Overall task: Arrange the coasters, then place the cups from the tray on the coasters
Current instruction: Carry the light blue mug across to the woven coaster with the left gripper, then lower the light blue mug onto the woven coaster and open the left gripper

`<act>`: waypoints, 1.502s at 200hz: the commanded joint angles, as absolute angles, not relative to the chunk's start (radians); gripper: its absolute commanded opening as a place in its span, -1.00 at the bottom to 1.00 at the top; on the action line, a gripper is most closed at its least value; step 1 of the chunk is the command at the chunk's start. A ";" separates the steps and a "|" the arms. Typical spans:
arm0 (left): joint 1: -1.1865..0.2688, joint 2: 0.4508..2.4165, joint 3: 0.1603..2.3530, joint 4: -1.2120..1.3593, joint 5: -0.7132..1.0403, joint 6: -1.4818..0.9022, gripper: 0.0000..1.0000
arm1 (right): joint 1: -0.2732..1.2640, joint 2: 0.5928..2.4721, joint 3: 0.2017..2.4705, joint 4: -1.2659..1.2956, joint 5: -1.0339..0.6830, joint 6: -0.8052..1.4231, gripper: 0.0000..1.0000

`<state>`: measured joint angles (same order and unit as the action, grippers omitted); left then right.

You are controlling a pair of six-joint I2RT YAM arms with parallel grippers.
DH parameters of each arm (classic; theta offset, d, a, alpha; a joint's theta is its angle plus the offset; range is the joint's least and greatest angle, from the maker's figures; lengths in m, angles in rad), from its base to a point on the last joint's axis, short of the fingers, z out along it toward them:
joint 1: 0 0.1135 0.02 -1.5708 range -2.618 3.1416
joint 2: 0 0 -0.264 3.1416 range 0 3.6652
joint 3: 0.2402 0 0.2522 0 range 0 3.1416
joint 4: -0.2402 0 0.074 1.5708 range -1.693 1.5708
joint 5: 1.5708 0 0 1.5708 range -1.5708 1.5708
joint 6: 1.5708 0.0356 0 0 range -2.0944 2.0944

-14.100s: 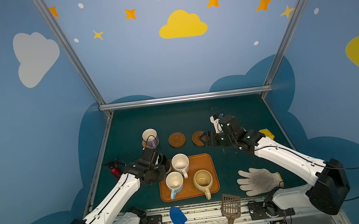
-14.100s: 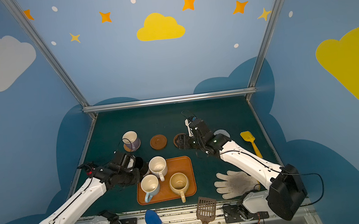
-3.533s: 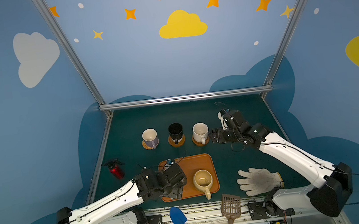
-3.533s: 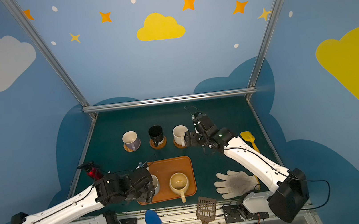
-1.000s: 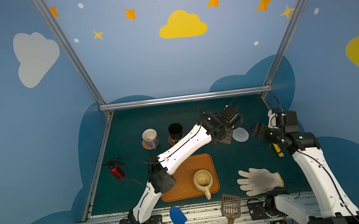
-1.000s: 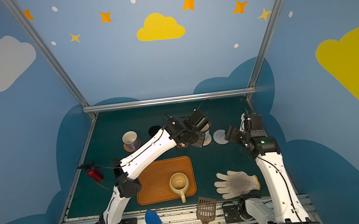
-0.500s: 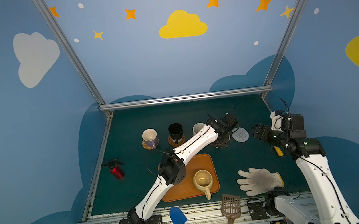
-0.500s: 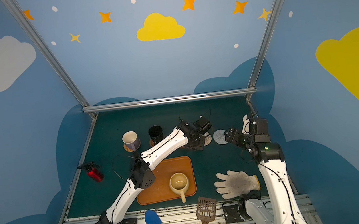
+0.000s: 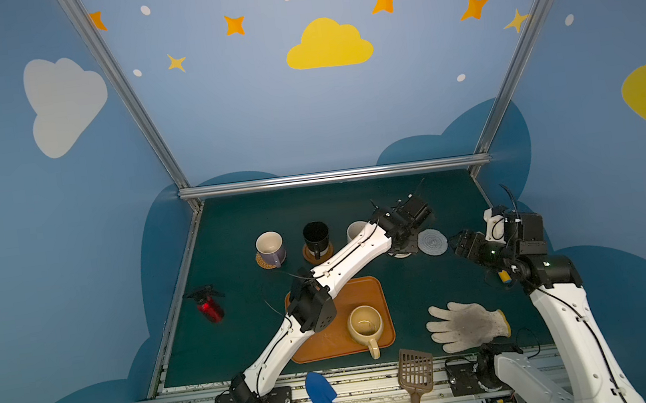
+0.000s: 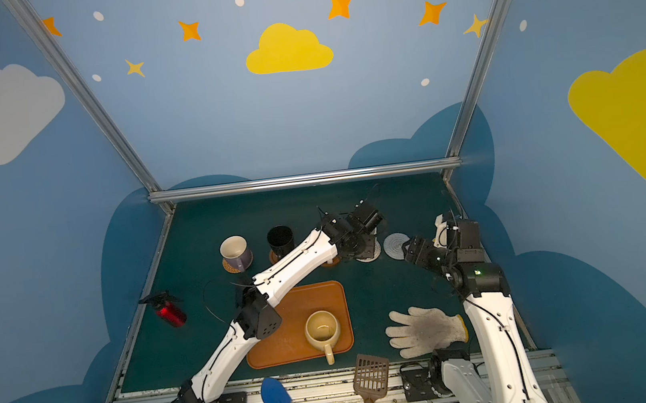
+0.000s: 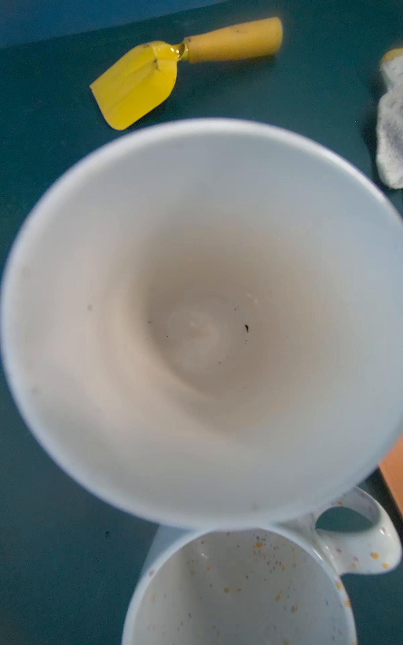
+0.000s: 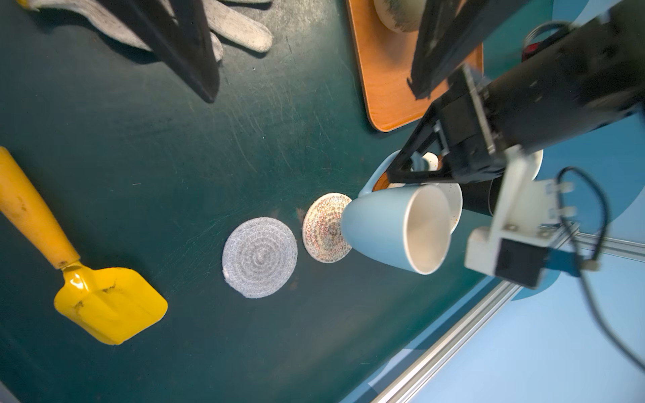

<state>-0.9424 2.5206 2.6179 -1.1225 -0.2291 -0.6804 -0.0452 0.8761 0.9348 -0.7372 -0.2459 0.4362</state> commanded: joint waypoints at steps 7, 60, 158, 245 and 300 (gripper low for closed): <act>-0.936 2.549 2.628 -1.025 -0.217 -0.704 -0.94 | -0.049 0.842 0.906 -0.742 -0.239 0.416 0.72; -0.934 2.574 2.622 -1.007 -0.251 -0.683 -0.94 | -0.049 0.826 0.858 -0.751 -0.247 0.414 0.71; -0.953 2.632 2.674 -1.066 -0.301 -0.673 -0.92 | -0.050 0.836 0.853 -0.735 -0.252 0.411 0.71; -0.947 2.623 2.663 -1.038 -0.253 -0.657 -0.12 | -0.049 0.832 0.845 -0.733 -0.259 0.413 0.71; -0.954 2.567 2.657 -1.051 -0.261 -0.637 0.59 | -0.050 0.832 0.863 -0.759 -0.287 0.407 0.75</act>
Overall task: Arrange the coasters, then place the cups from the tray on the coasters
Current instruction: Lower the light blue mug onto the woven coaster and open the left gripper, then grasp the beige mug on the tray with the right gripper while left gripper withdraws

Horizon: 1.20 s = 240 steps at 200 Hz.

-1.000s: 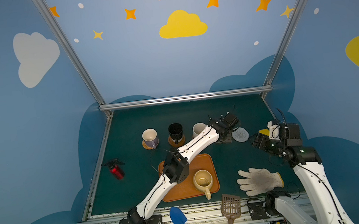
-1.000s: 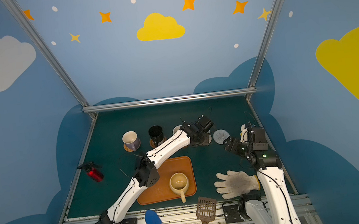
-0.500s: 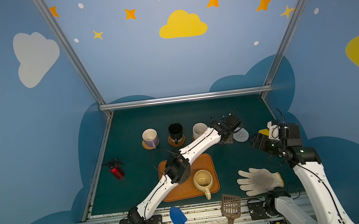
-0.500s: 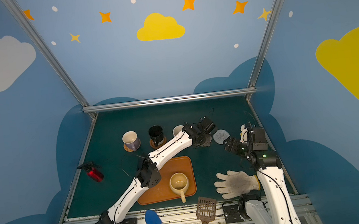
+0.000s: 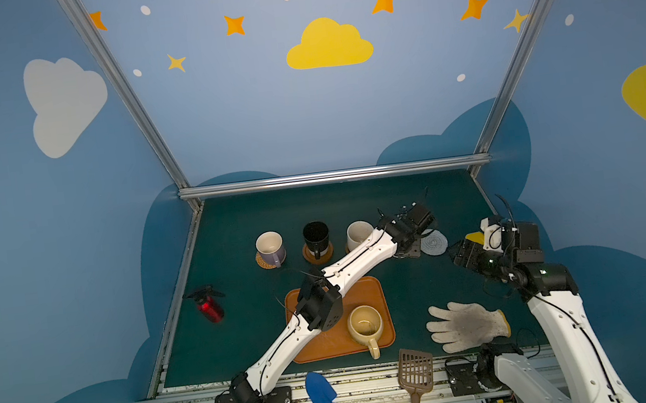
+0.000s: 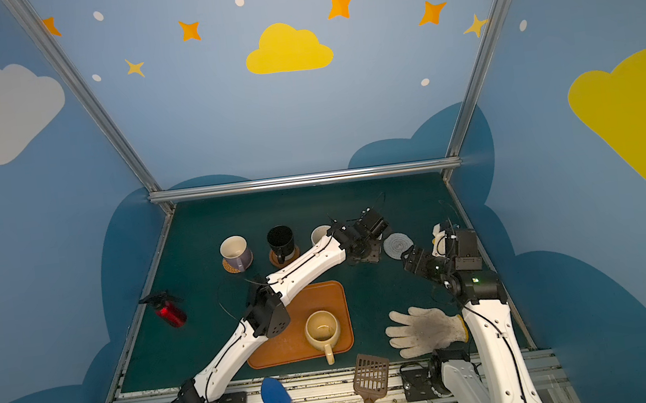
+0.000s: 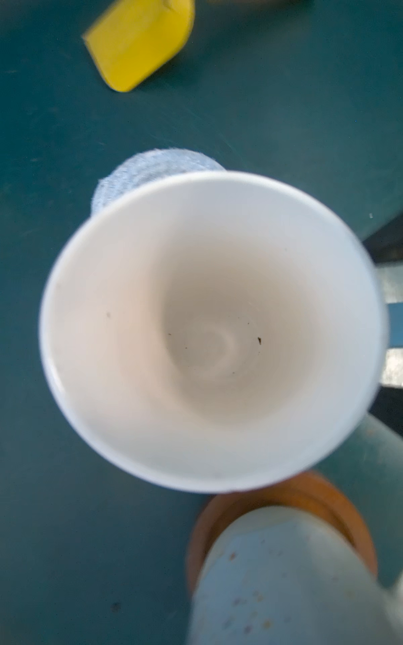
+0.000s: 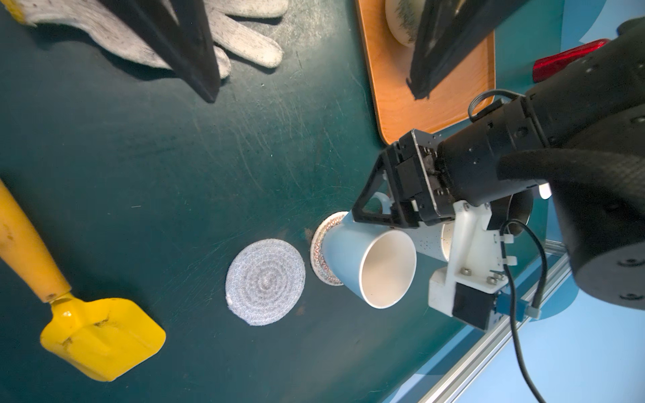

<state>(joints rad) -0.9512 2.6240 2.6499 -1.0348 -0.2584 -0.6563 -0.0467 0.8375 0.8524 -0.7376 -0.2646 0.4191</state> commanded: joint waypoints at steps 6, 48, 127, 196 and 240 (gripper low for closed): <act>-0.955 2.552 2.651 -1.046 -0.263 -0.631 0.76 | -0.050 0.831 0.869 -0.770 -0.283 0.398 0.76; -0.980 2.426 2.549 -1.028 -0.283 -0.595 0.99 | -0.050 0.765 0.870 -0.801 -0.281 0.365 0.79; -0.985 2.159 2.499 -1.170 -0.361 -0.582 0.99 | 0.082 0.628 0.806 -0.860 -0.341 0.471 0.80; -0.936 1.661 1.948 -0.971 -0.401 -0.457 1.00 | 0.602 0.617 0.721 -0.896 -0.088 0.638 0.80; -0.755 1.322 1.541 -0.873 -0.220 -0.538 1.00 | 1.070 0.846 0.771 -0.831 0.213 0.733 0.75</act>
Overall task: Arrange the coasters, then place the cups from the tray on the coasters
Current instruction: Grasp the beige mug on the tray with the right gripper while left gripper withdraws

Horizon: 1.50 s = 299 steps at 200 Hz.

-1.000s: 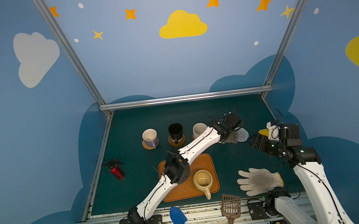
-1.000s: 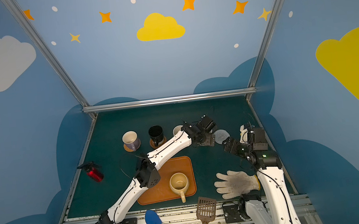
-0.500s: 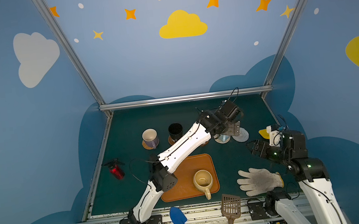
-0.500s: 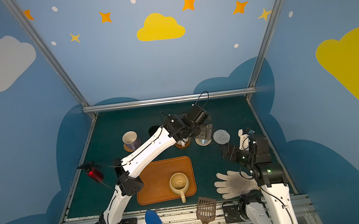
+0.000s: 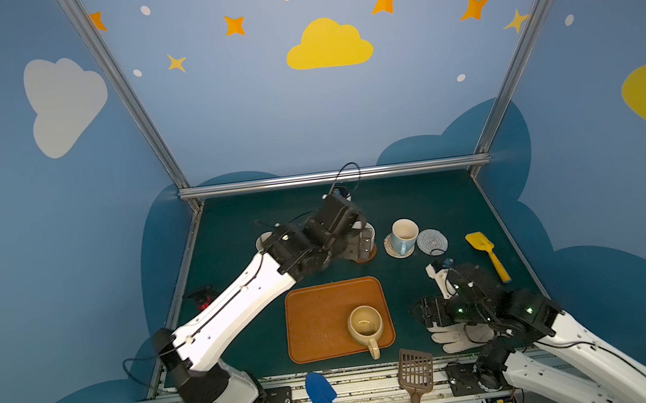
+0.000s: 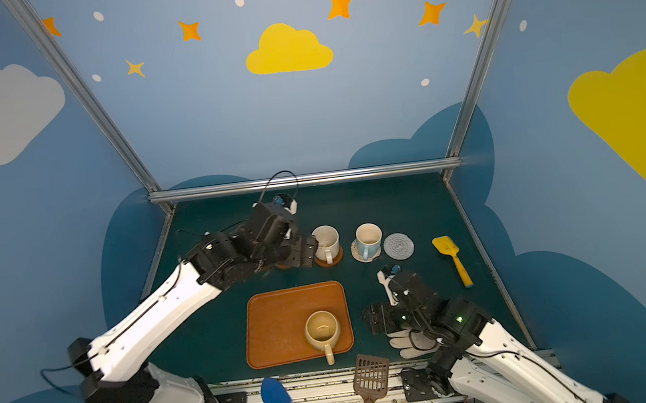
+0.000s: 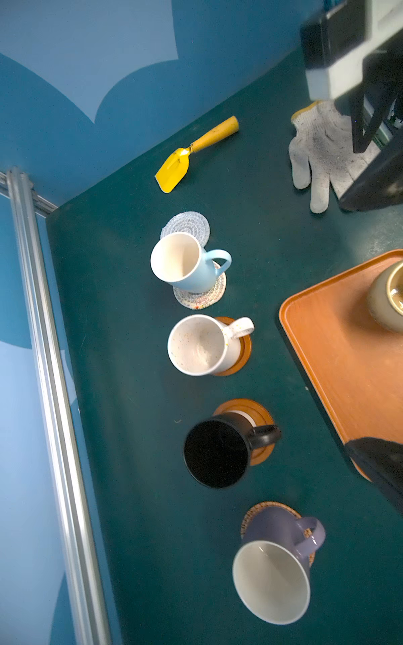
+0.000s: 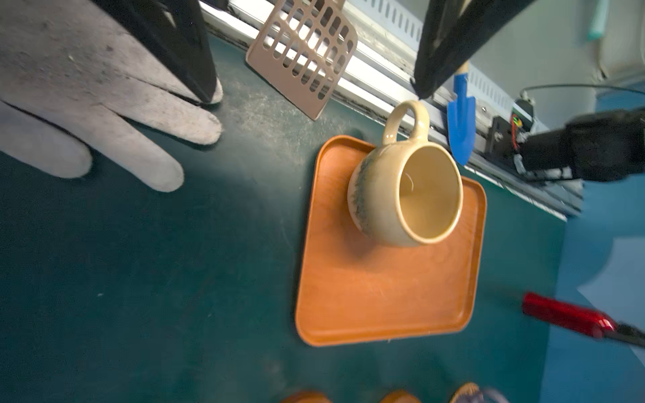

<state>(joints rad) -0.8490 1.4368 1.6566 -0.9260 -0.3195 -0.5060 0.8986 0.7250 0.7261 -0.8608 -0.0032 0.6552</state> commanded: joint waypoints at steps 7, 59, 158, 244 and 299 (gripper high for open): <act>-0.737 1.291 1.511 -0.900 -0.217 -0.543 1.00 | 1.119 0.888 0.796 -0.830 0.237 0.728 0.74; -0.692 1.144 1.365 -1.044 -0.252 -0.580 1.00 | 1.273 1.125 0.918 -0.792 0.221 0.619 0.67; -0.689 1.091 1.291 -1.024 -0.224 -0.606 1.00 | 1.334 1.174 0.809 -0.653 0.067 0.566 0.59; -0.689 1.090 1.244 -0.976 -0.215 -0.589 1.00 | 1.332 1.323 0.874 -0.683 0.113 0.555 0.48; -0.687 1.054 1.210 -0.956 -0.231 -0.596 1.00 | 1.279 1.340 0.872 -0.721 0.155 0.594 0.16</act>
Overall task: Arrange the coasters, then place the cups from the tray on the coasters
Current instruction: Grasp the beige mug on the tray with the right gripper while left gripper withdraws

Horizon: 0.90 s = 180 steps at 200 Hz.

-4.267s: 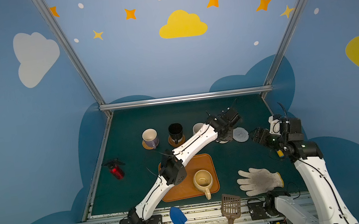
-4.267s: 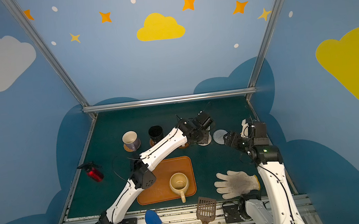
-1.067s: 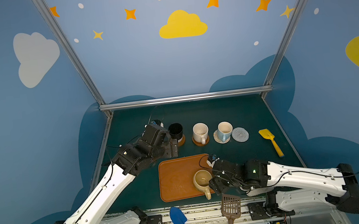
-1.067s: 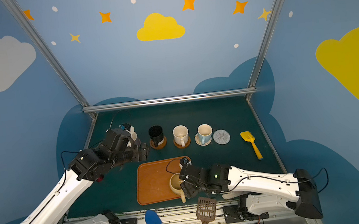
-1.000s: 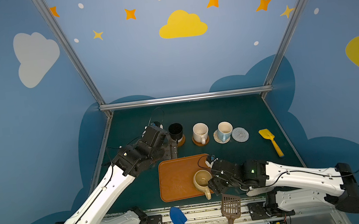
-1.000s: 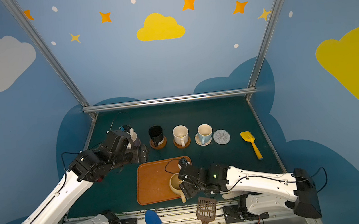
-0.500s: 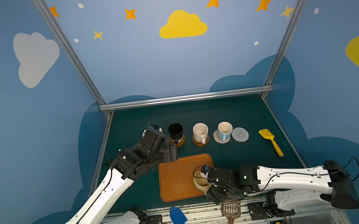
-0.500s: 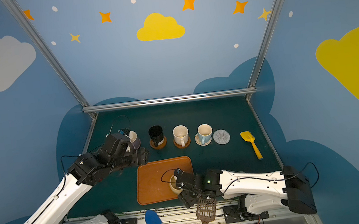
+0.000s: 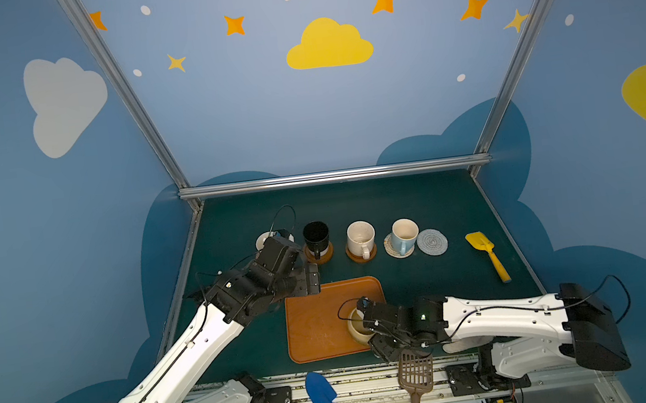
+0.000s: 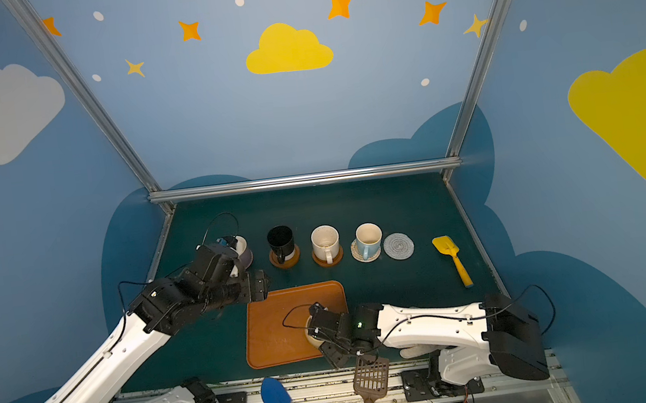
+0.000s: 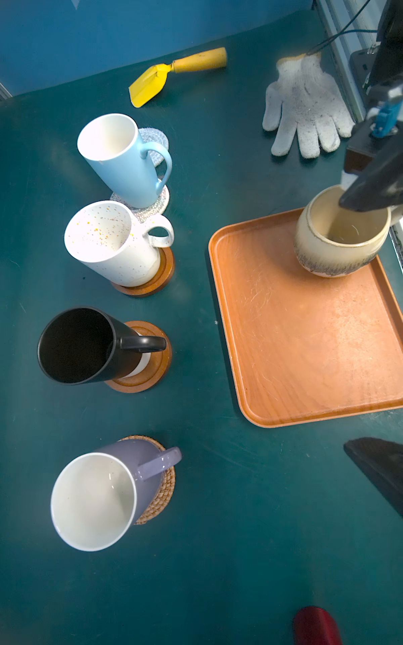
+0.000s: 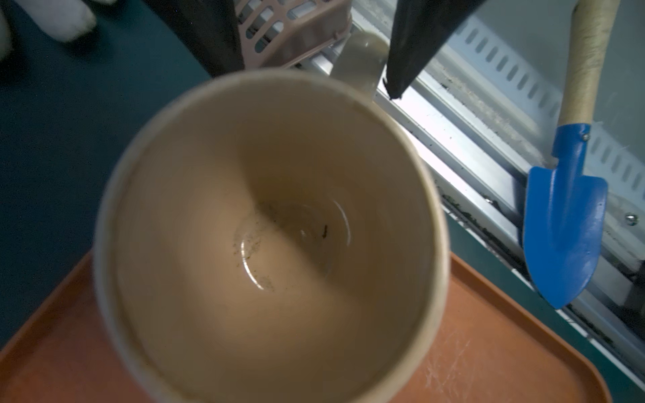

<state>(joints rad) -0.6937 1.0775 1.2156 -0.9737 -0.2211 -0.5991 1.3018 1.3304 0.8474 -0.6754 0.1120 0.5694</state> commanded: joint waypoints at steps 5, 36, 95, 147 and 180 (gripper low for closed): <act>-0.689 1.054 1.210 -0.956 -0.232 -0.594 1.00 | 1.277 1.338 0.869 -0.717 0.155 0.592 0.13; -0.686 1.065 1.204 -0.949 -0.231 -0.587 1.00 | 1.244 1.349 0.857 -0.677 0.119 0.560 0.02; -0.684 1.072 1.180 -0.912 -0.213 -0.586 1.00 | 1.209 1.375 0.846 -0.634 0.070 0.529 -0.23; -0.683 1.077 1.172 -0.894 -0.200 -0.583 1.00 | 1.203 1.368 0.846 -0.639 0.085 0.531 -0.48; -0.677 1.084 1.169 -0.884 -0.194 -0.576 1.00 | 1.203 1.339 0.836 -0.627 0.097 0.522 -0.66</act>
